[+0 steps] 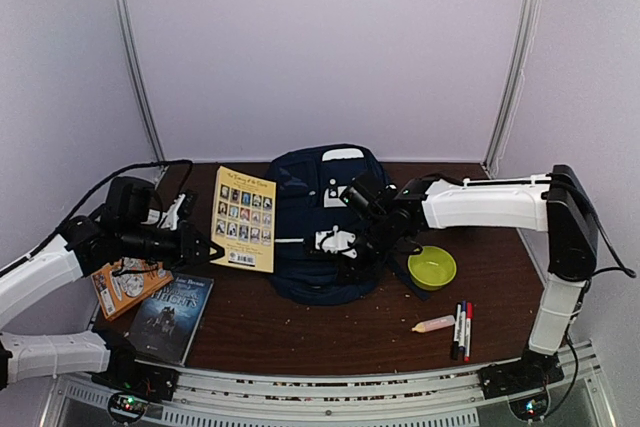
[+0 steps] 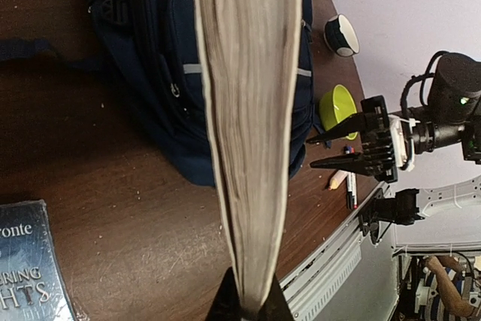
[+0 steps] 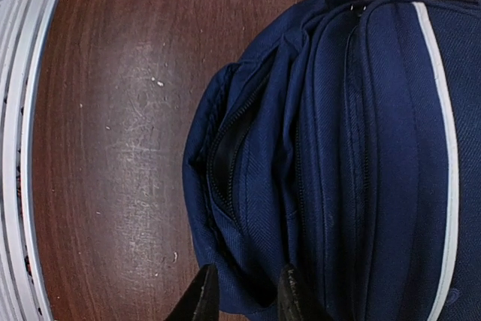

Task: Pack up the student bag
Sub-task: Grab the largest pocket of the student bag.

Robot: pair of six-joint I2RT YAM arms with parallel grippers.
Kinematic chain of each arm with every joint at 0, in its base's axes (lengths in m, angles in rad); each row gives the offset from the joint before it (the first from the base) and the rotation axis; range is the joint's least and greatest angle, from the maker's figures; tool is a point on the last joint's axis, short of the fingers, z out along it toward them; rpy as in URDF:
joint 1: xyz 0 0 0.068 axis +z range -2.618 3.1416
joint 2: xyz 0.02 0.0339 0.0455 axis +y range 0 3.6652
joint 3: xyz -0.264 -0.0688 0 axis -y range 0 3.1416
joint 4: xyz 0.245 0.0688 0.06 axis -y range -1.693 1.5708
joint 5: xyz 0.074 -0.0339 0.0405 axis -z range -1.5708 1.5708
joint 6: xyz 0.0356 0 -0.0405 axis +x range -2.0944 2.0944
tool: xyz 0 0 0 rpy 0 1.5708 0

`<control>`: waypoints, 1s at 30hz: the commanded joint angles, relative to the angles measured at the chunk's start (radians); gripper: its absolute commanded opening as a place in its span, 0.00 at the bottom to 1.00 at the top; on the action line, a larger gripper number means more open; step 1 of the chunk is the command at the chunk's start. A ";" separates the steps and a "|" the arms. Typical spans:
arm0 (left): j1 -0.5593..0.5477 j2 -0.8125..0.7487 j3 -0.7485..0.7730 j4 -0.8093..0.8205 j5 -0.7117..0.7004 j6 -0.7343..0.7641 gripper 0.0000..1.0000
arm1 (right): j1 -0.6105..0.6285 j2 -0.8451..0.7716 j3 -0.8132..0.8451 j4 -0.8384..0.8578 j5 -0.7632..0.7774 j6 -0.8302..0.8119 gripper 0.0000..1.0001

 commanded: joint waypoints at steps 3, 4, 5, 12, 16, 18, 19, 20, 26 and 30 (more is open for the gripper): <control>0.011 -0.083 0.004 -0.066 -0.018 0.029 0.00 | 0.019 0.064 0.045 -0.015 0.073 -0.039 0.33; 0.013 -0.088 0.004 -0.071 -0.019 0.031 0.00 | 0.021 0.072 0.050 -0.014 0.079 -0.038 0.34; 0.012 -0.091 0.004 -0.074 -0.021 0.032 0.00 | 0.022 0.082 0.054 -0.012 0.091 -0.033 0.34; 0.014 -0.081 -0.005 -0.071 -0.004 0.048 0.00 | 0.022 0.118 0.068 0.018 0.166 -0.009 0.30; 0.015 -0.075 0.005 -0.079 0.015 0.067 0.00 | 0.022 0.133 0.083 0.020 0.164 -0.007 0.20; 0.013 -0.069 0.021 -0.101 0.017 0.084 0.00 | 0.022 0.135 0.097 0.016 0.164 0.003 0.16; 0.014 -0.067 0.029 -0.111 0.018 0.094 0.00 | 0.021 0.133 0.104 0.013 0.164 0.007 0.13; 0.014 -0.066 0.040 -0.120 0.021 0.101 0.00 | 0.022 0.127 0.112 0.011 0.165 0.012 0.11; 0.012 -0.067 0.087 -0.165 0.074 0.153 0.00 | 0.011 0.063 0.190 -0.030 0.175 0.024 0.00; 0.014 -0.071 0.130 -0.195 0.163 0.198 0.00 | -0.009 0.032 0.271 -0.054 0.185 0.049 0.00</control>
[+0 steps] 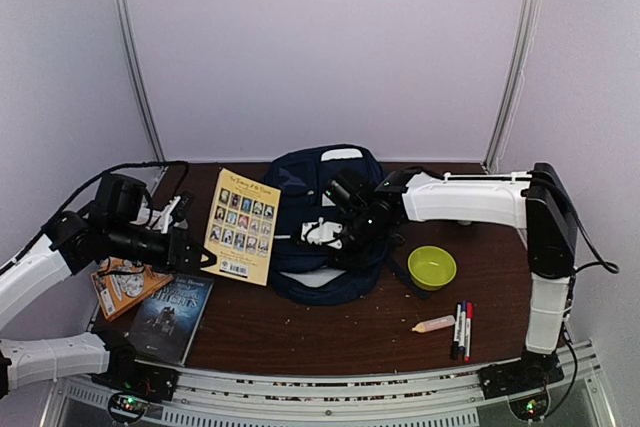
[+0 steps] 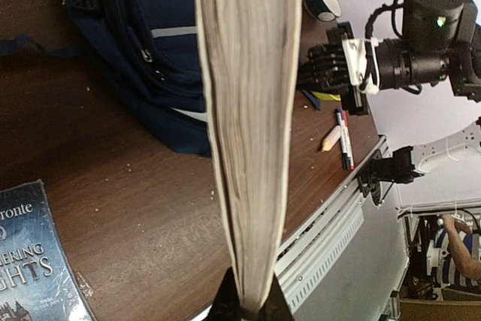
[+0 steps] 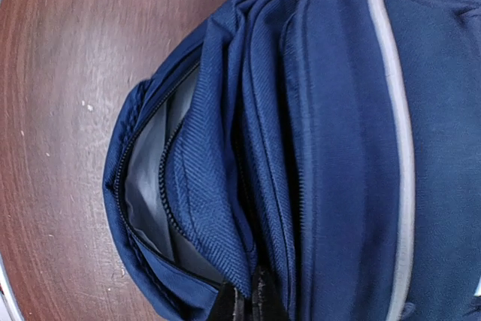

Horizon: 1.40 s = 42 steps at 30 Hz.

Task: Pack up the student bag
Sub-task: Grab the largest pocket of the student bag, then place the book in the largest pocket of the bag.

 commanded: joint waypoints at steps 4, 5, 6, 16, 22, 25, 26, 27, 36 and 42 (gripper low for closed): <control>0.006 -0.028 0.113 -0.036 0.212 0.117 0.00 | -0.051 -0.076 0.224 -0.030 0.044 0.079 0.00; 0.005 -0.036 0.120 -0.036 0.249 0.127 0.00 | -0.060 -0.070 0.259 -0.041 0.044 0.092 0.00; 0.006 -0.042 0.127 -0.039 0.285 0.133 0.00 | -0.070 -0.062 0.298 -0.054 0.044 0.106 0.00; -0.097 0.046 0.152 -0.077 0.328 0.202 0.00 | -0.110 -0.044 0.469 -0.092 0.066 0.157 0.00; -0.128 0.092 0.077 0.074 0.338 0.156 0.00 | -0.117 -0.054 0.467 -0.086 0.071 0.162 0.00; -0.151 0.134 0.057 0.111 0.330 0.153 0.00 | -0.117 -0.058 0.467 -0.086 0.073 0.163 0.00; -0.156 0.146 0.053 0.118 0.324 0.155 0.00 | -0.118 -0.060 0.466 -0.085 0.072 0.163 0.00; -0.162 0.156 0.045 0.136 0.323 0.150 0.00 | -0.118 -0.062 0.465 -0.084 0.071 0.163 0.00; -0.187 0.239 -0.021 0.269 0.329 0.124 0.00 | -0.124 -0.072 0.463 -0.080 0.060 0.175 0.00; -0.188 0.336 -0.061 0.443 0.327 0.064 0.00 | -0.128 -0.078 0.467 -0.080 0.043 0.182 0.00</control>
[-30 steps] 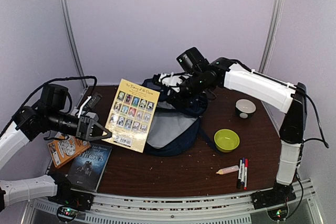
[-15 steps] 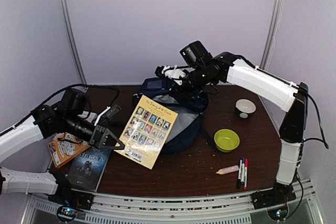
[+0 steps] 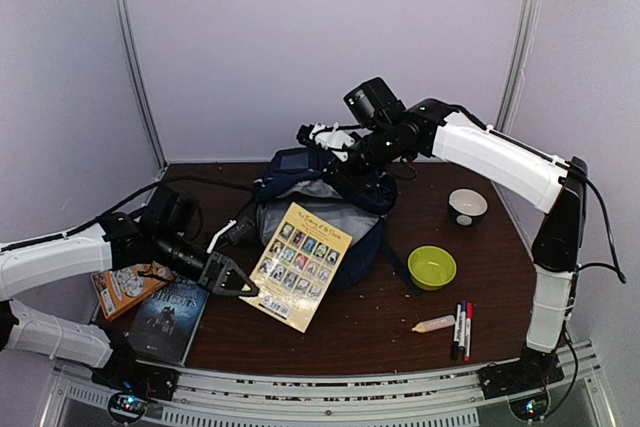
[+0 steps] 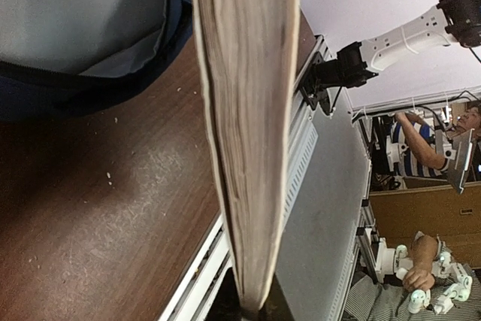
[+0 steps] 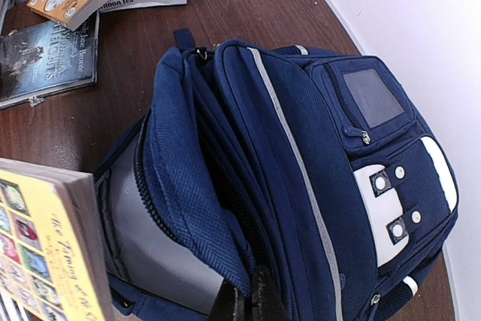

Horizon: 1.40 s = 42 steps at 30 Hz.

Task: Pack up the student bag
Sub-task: Place the book in the largest pocket of the bag.

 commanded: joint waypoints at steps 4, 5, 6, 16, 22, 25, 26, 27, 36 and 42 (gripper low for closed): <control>-0.005 0.152 -0.032 0.359 -0.025 -0.141 0.00 | -0.015 -0.060 0.029 0.053 -0.009 0.021 0.00; -0.004 0.187 -0.043 0.447 -0.032 -0.189 0.00 | -0.015 -0.063 0.028 0.053 -0.013 0.022 0.00; -0.004 0.220 -0.054 0.524 -0.035 -0.238 0.00 | -0.015 -0.066 0.025 0.054 -0.017 0.024 0.00; -0.002 0.491 -0.043 0.893 -0.091 -0.496 0.00 | -0.015 -0.103 -0.033 0.069 -0.077 0.026 0.00; 0.040 0.543 -0.045 1.009 -0.142 -0.581 0.00 | -0.015 -0.134 -0.081 0.073 -0.150 0.008 0.00; 0.065 0.594 0.001 1.024 -0.131 -0.590 0.00 | -0.013 -0.144 -0.101 0.076 -0.182 0.000 0.00; 0.068 0.617 0.026 1.028 -0.127 -0.593 0.00 | -0.011 -0.145 -0.104 0.075 -0.190 -0.002 0.00; 0.070 0.647 0.056 1.027 -0.120 -0.594 0.00 | -0.010 -0.146 -0.105 0.075 -0.197 -0.005 0.00; 0.090 0.824 0.241 0.975 -0.126 -0.611 0.00 | -0.009 -0.163 -0.123 0.075 -0.210 -0.033 0.00; 0.128 0.895 0.335 0.856 -0.140 -0.554 0.00 | -0.008 -0.174 -0.154 0.074 -0.250 -0.055 0.00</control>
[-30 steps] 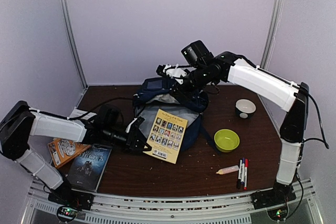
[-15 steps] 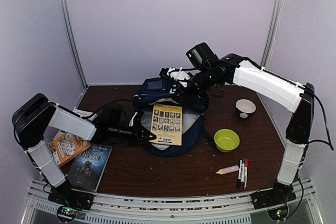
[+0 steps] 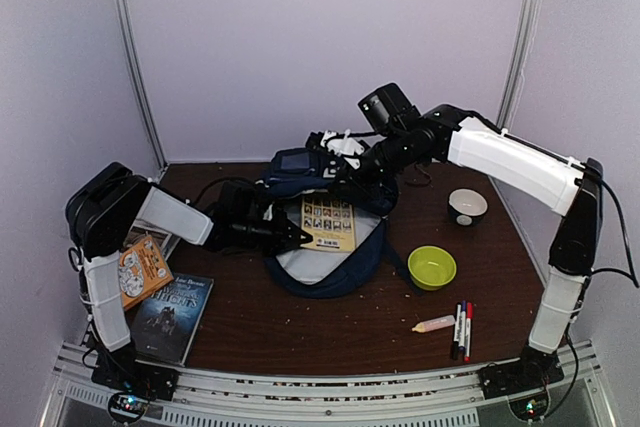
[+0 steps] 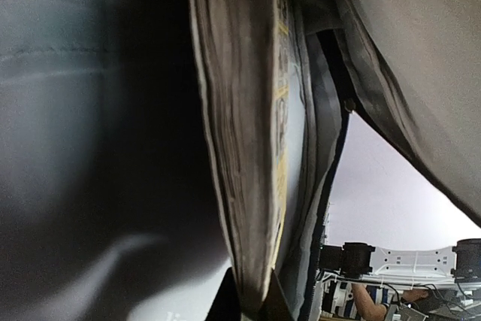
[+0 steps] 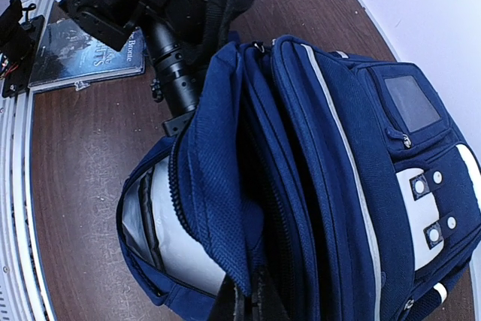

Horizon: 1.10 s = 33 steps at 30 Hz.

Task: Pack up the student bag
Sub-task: Place the book in the largest pocket of the bag.

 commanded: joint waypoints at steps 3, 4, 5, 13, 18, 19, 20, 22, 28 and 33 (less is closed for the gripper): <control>0.046 0.061 0.123 -0.118 -0.043 0.084 0.00 | 0.007 -0.077 -0.008 0.033 -0.099 -0.036 0.00; 0.049 0.071 0.140 -0.134 -0.048 0.094 0.00 | 0.006 -0.077 -0.010 0.032 -0.103 -0.037 0.00; 0.051 0.081 0.159 -0.148 -0.050 0.102 0.00 | 0.007 -0.077 -0.011 0.032 -0.108 -0.037 0.00; 0.058 0.152 0.265 -0.206 -0.060 0.125 0.00 | 0.008 -0.078 -0.029 0.029 -0.117 -0.046 0.00; 0.060 0.125 0.253 -0.248 -0.114 0.136 0.19 | 0.008 -0.075 -0.046 0.037 -0.111 -0.046 0.00; 0.059 0.111 0.244 -0.247 -0.116 0.138 0.25 | 0.009 -0.076 -0.050 0.038 -0.107 -0.047 0.00; 0.059 0.091 0.233 -0.251 -0.119 0.139 0.30 | 0.008 -0.077 -0.055 0.040 -0.099 -0.049 0.00; 0.058 0.044 0.207 -0.274 -0.136 0.154 0.38 | 0.007 -0.076 -0.068 0.046 -0.088 -0.053 0.00; 0.048 -0.154 0.068 -0.375 -0.147 0.214 0.52 | -0.002 -0.076 -0.093 0.065 -0.078 -0.056 0.00; 0.030 -0.367 -0.066 -0.615 -0.210 0.326 0.57 | -0.007 -0.074 -0.131 0.091 -0.082 -0.057 0.00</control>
